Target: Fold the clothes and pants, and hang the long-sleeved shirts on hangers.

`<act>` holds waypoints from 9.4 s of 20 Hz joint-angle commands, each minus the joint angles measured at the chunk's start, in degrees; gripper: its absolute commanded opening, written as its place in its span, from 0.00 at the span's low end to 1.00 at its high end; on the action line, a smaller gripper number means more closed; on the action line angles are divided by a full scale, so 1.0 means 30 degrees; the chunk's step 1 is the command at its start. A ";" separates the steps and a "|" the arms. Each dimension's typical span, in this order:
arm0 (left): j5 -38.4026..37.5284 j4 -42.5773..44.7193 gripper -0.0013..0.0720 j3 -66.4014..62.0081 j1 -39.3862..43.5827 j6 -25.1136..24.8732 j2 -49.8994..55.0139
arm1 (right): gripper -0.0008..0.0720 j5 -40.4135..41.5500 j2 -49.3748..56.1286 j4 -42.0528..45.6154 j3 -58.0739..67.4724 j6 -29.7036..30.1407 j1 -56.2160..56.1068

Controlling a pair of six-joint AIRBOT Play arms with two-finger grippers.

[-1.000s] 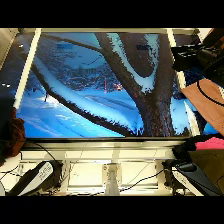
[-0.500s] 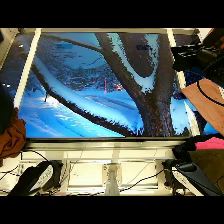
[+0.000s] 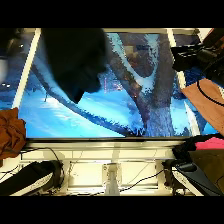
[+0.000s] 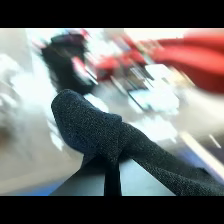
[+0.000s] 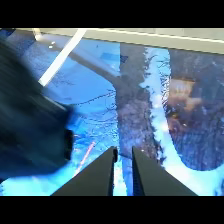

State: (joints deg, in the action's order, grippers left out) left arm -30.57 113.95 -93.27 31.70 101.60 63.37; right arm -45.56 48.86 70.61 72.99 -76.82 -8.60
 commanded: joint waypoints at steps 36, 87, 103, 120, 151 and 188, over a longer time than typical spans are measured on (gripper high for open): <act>-1.3420 -0.1668 0.05 0.2608 -0.1078 -0.3723 0.9071 | 0.78 0.0699 1.3610 -1.0841 -0.5064 -0.1989 -0.0007; -1.1606 -1.4928 0.87 0.2608 -0.6280 -0.0015 1.1103 | 0.06 -0.7650 -0.5078 0.8750 -0.4095 0.1341 1.2196; -1.0732 -2.2163 0.79 0.2608 -0.9384 -0.8364 1.5008 | 0.06 -0.7402 -0.5071 0.8728 -0.4095 0.1362 1.2196; -1.2138 -2.5645 0.05 0.2601 -1.2560 -1.3806 1.1162 | 0.06 -0.2433 -0.4590 0.5909 -0.4131 0.0452 1.2196; 0.5734 -2.7933 0.05 0.2608 -1.1489 -1.4746 0.6637 | 0.06 0.2732 0.0117 0.0372 -0.5202 -0.1005 1.1919; 0.6783 -2.5128 0.98 0.2608 -1.0870 -1.7158 1.0520 | 0.06 -0.0685 0.3162 0.2412 -0.7424 -0.1231 1.1912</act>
State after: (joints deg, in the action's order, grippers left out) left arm -8.49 38.52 -85.41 -0.71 50.11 95.48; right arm -48.05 58.35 79.29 50.72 -80.53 27.14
